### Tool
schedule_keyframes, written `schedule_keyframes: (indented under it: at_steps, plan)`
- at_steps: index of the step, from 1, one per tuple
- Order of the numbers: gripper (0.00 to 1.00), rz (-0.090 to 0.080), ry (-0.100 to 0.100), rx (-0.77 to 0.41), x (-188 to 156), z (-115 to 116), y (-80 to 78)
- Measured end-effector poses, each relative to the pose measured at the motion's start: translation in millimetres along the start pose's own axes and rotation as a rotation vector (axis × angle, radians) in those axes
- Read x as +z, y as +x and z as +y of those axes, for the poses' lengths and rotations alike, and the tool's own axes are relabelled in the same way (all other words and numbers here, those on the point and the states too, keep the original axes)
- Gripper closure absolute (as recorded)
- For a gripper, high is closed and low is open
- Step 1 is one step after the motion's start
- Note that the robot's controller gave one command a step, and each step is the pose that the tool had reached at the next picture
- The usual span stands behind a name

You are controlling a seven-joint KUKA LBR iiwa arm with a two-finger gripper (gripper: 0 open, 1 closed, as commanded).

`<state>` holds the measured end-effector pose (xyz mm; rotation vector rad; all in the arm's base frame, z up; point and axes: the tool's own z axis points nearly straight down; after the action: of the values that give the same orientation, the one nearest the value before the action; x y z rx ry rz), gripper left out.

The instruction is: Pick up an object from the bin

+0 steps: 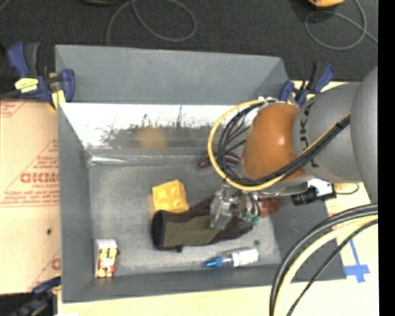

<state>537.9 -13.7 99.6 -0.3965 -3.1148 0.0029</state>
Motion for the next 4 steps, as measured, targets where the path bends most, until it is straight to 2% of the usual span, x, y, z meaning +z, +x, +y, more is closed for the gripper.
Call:
schedule_keyframes:
  at_steps: [1, 2, 3, 4]
  plan:
    - [0.00, 0.000, 0.000, -0.001, 0.0, 0.0, -0.1]
    - [1.00, 0.000, 0.000, -0.002, 0.0, -0.1, 0.0]
    - [0.00, 0.000, 0.000, -0.003, -0.1, 0.0, -0.1]
    - [1.00, 0.000, 0.000, -0.004, -0.1, 0.0, -0.1]
